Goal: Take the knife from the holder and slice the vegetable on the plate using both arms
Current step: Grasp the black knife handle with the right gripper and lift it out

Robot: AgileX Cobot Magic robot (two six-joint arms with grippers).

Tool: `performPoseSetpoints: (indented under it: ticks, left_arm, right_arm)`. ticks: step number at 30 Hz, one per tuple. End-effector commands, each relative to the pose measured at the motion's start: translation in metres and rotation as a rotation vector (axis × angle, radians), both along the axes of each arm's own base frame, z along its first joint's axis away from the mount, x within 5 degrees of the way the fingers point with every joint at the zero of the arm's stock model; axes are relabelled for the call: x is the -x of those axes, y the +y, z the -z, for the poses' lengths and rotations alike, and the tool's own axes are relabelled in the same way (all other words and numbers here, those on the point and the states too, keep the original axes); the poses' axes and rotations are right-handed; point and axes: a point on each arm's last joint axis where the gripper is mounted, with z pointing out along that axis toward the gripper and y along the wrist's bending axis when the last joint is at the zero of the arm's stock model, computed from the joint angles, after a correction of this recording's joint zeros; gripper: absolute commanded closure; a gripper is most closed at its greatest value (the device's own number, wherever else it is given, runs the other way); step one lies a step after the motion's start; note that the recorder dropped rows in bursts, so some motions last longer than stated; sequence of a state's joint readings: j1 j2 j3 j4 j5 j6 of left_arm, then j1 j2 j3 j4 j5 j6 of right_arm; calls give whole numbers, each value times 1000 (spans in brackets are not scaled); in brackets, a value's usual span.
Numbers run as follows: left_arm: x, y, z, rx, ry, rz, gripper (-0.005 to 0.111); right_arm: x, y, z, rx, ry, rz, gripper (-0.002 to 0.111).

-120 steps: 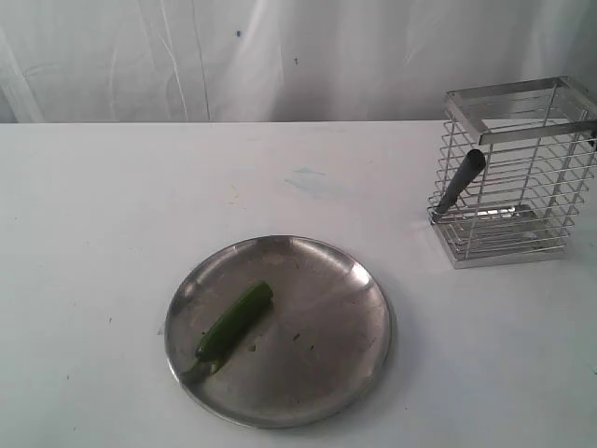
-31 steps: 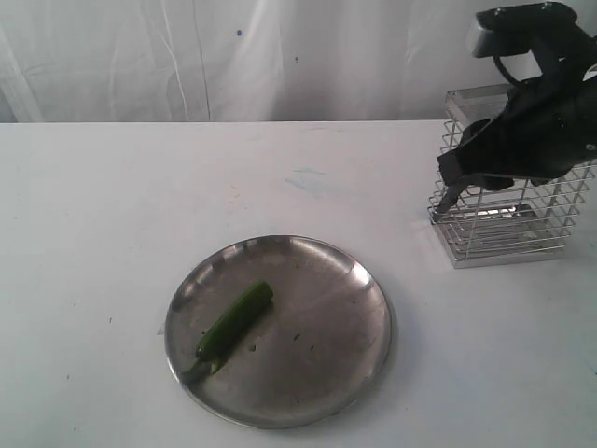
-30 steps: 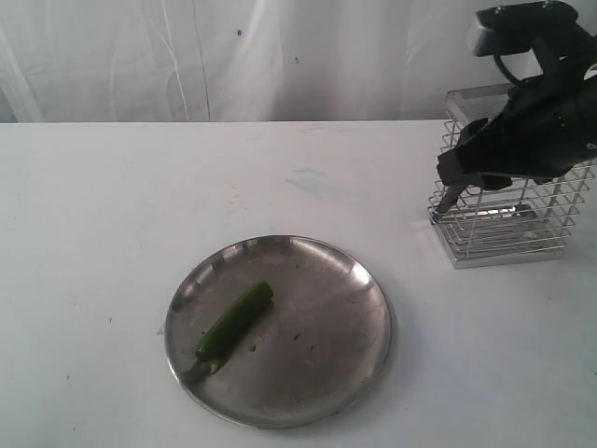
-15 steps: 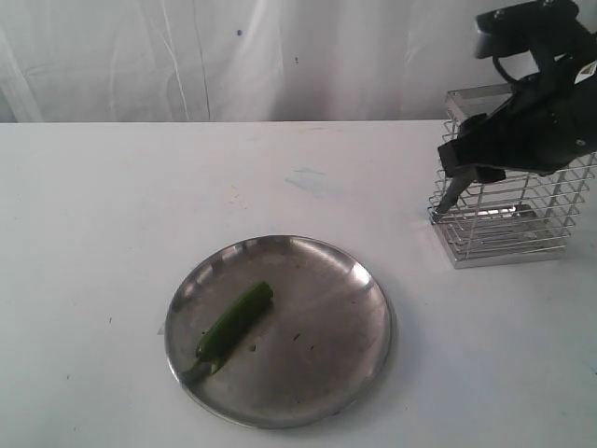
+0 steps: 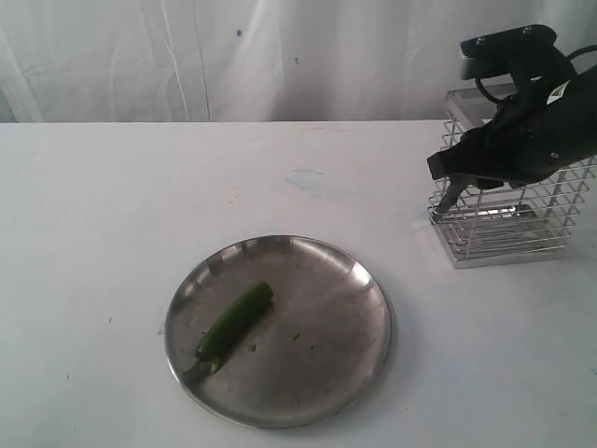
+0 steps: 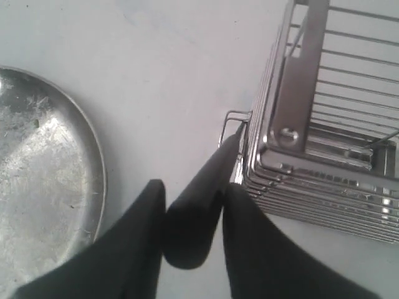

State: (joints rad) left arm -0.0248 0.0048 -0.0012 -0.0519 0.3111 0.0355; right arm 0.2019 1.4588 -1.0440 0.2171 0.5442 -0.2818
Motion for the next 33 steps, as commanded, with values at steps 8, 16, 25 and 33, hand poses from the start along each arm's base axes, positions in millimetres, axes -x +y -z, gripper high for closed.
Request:
performPoseSetpoints:
  ticks: [8,16,25,33]
  left_arm:
    - [1,0,2,-3,18,11,107]
    - [1,0,2,-3,18,11,107]
    - [1,0,2,-3,18,11,107]
    - [1,0,2,-3,18,11,107]
  right_arm:
    - [-3,-2,-3,25,-44,15,108]
    - [6,-5,-24,14,-119,16,108]
    - [31,-10,-65,1,-247,13,108]
    - [80,-16,-110,-83,-330,14,108]
